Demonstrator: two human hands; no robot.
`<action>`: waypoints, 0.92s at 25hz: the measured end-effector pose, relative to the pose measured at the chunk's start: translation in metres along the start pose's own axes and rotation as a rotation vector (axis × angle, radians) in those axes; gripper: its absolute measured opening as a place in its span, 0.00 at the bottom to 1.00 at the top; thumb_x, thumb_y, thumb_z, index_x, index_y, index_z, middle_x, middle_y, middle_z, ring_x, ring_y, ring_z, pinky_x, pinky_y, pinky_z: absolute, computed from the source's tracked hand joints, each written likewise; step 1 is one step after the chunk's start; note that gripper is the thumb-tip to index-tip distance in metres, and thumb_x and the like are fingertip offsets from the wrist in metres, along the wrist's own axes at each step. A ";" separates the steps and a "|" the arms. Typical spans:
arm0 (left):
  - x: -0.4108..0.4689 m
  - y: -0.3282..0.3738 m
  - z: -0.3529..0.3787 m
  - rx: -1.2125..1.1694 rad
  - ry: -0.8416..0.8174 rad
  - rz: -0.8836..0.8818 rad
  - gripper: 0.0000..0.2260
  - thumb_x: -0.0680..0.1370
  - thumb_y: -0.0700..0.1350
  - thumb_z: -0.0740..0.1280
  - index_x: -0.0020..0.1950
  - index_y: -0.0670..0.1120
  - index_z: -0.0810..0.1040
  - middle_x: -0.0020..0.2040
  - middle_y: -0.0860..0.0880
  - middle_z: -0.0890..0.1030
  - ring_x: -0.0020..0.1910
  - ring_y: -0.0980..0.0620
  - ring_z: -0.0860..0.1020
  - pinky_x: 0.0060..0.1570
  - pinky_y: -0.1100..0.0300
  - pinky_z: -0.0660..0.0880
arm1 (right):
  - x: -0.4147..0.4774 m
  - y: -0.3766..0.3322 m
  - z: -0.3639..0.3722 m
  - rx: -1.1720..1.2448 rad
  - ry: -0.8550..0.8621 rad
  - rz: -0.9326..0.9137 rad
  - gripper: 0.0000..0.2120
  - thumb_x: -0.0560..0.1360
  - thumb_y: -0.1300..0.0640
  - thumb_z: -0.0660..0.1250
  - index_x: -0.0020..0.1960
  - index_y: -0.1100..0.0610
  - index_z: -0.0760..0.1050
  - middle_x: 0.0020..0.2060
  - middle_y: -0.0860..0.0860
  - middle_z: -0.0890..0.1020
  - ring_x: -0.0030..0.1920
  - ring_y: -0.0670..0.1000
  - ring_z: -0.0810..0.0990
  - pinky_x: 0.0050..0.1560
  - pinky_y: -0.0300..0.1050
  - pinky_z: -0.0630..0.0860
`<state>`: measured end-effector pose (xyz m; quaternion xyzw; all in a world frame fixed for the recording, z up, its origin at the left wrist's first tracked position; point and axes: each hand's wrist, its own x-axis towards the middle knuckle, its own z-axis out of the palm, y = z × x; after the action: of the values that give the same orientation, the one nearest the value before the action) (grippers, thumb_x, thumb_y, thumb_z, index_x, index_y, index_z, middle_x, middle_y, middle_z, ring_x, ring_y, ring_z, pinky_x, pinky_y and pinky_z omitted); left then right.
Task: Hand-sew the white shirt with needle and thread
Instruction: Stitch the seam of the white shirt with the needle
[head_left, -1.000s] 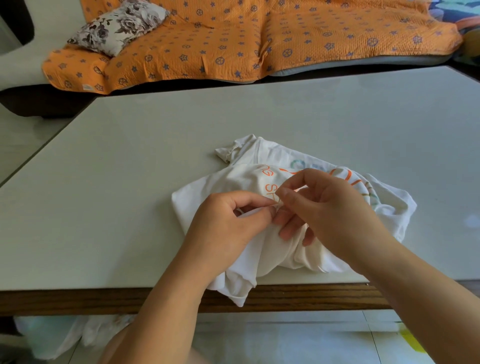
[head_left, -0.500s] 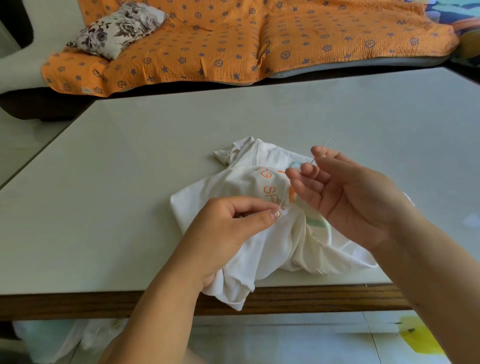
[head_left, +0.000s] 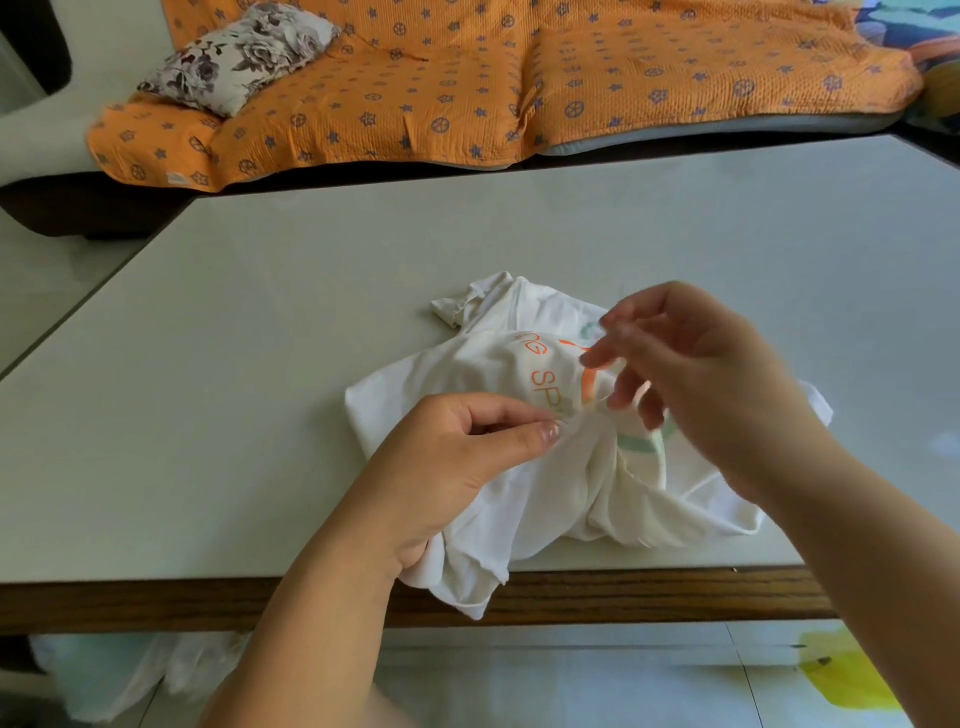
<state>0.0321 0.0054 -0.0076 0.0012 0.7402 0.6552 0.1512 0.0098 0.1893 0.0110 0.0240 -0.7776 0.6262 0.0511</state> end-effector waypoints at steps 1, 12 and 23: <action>0.000 0.000 -0.001 -0.006 -0.004 0.005 0.12 0.65 0.51 0.74 0.45 0.49 0.87 0.46 0.53 0.87 0.49 0.61 0.83 0.47 0.74 0.75 | -0.005 -0.003 0.002 -0.129 -0.086 -0.004 0.06 0.79 0.61 0.64 0.45 0.53 0.75 0.33 0.45 0.84 0.26 0.47 0.78 0.27 0.42 0.72; -0.002 -0.002 -0.009 0.120 0.084 0.072 0.04 0.74 0.45 0.73 0.44 0.53 0.86 0.46 0.45 0.86 0.52 0.43 0.83 0.59 0.45 0.78 | -0.022 -0.010 0.002 -0.337 -0.281 0.055 0.11 0.76 0.61 0.65 0.44 0.47 0.81 0.26 0.48 0.83 0.24 0.47 0.79 0.34 0.34 0.77; -0.001 -0.002 -0.010 0.149 0.129 0.102 0.02 0.73 0.47 0.74 0.42 0.54 0.86 0.43 0.47 0.85 0.49 0.43 0.82 0.55 0.48 0.79 | -0.023 -0.014 0.001 -0.358 -0.342 0.109 0.09 0.74 0.60 0.66 0.40 0.49 0.81 0.27 0.48 0.84 0.26 0.47 0.82 0.34 0.34 0.78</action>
<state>0.0310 -0.0047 -0.0082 0.0079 0.7939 0.6041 0.0690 0.0339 0.1849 0.0224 0.0782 -0.8736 0.4671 -0.1119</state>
